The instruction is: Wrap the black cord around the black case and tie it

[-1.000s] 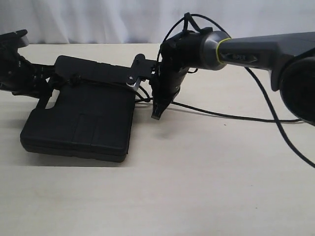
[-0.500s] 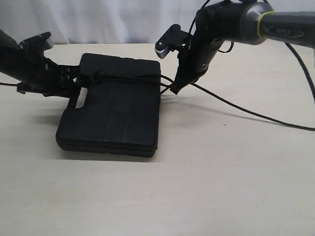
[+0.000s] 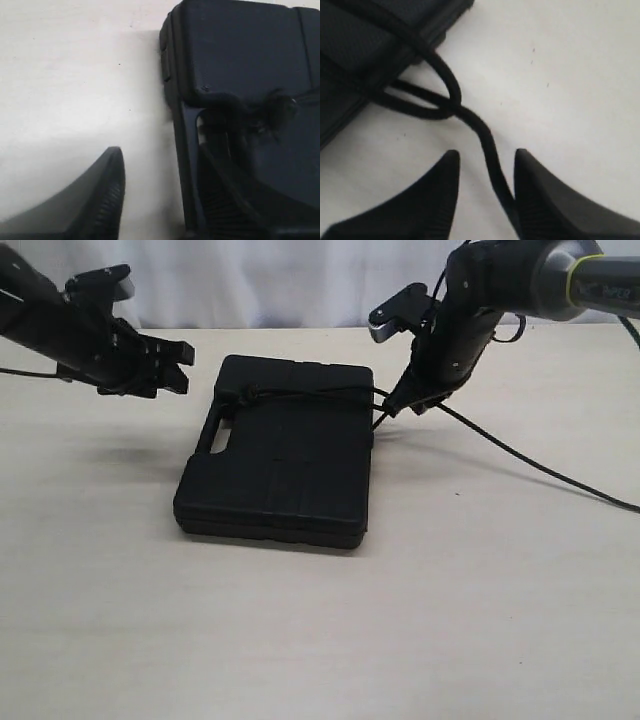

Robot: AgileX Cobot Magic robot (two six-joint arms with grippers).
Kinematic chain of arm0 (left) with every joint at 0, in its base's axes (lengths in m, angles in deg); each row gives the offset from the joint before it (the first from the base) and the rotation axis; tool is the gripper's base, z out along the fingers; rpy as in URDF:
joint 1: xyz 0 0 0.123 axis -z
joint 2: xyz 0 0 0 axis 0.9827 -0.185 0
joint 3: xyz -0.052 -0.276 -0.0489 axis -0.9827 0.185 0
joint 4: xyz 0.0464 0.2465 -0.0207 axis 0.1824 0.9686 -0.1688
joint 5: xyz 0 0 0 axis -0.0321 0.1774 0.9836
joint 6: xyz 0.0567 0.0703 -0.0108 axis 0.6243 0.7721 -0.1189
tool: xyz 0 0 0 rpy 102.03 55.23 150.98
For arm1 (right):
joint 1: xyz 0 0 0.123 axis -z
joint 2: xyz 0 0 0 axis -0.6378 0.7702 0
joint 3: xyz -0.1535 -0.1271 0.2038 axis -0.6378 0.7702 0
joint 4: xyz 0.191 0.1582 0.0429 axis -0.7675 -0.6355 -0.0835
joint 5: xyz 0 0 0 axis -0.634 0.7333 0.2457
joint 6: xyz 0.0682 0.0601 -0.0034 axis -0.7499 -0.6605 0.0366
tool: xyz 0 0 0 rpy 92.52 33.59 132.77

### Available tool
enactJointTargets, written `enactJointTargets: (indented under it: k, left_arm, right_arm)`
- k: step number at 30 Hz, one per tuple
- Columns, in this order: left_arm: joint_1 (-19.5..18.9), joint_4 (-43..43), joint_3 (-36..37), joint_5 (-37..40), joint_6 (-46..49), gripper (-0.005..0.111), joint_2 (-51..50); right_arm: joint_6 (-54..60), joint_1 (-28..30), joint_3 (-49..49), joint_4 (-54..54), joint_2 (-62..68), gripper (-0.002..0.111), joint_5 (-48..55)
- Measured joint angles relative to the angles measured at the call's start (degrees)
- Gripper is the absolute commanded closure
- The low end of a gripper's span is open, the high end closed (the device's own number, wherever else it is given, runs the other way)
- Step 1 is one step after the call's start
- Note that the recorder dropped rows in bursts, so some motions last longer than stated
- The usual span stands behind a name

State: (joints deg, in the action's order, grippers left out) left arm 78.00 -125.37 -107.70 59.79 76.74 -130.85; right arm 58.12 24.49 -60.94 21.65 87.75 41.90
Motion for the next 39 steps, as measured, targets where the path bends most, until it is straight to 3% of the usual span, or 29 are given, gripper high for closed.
enactJointTargets:
  k: [3,6,10,15,22,26,30,32,36,39]
  left_arm:
    - [-0.65,3.6,-0.81,5.26,-0.89,0.106,3.23]
    - [-0.65,8.47,-0.95,11.27,-3.6,0.107,7.12]
    - [0.54,15.46,-0.53,21.02,-9.56,0.107,12.73]
    - [2.24,24.23,7.24,28.49,-16.73,0.107,21.99]
    - [2.29,26.14,23.4,32.35,-18.48,0.107,39.43]
    - [2.29,26.26,31.77,23.57,-18.62,0.107,52.15]
    - [2.29,25.46,40.2,6.6,-18.62,0.107,67.48]
    - [2.29,23.32,44.03,-1.05,-18.62,0.107,73.68]
    - [2.52,15.38,52.55,-24.2,-18.62,0.107,81.15]
    - [2.56,14.11,55.14,-33.28,-18.62,0.107,82.32]
  right_arm:
    - [-3.47,0.0,-1.95,0.0,-0.13,0.053,7.63]
    - [-7.01,0.0,-4.1,-0.38,-1.74,0.069,16.9]
    - [-12.61,0.1,-2.48,-0.54,-8.27,0.104,19.3]
    - [-16.4,0.1,8.02,-0.89,-21.41,0.104,20.04]
    - [-17.94,0.19,27.22,-1.34,-43.1,0.104,20.52]
    - [-18.16,0.19,36.57,-2.01,-55.49,0.104,20.47]
    - [-17.42,0.19,45.58,-4.59,-69.72,0.104,12.62]
    - [-15.97,0.19,50.93,-5.17,-77.86,0.104,4.84]
    - [-14.59,0.19,63.27,-5.27,-91.88,0.104,-20.0]
    - [-14.13,0.19,71.71,-5.38,-98.94,0.104,-35.63]
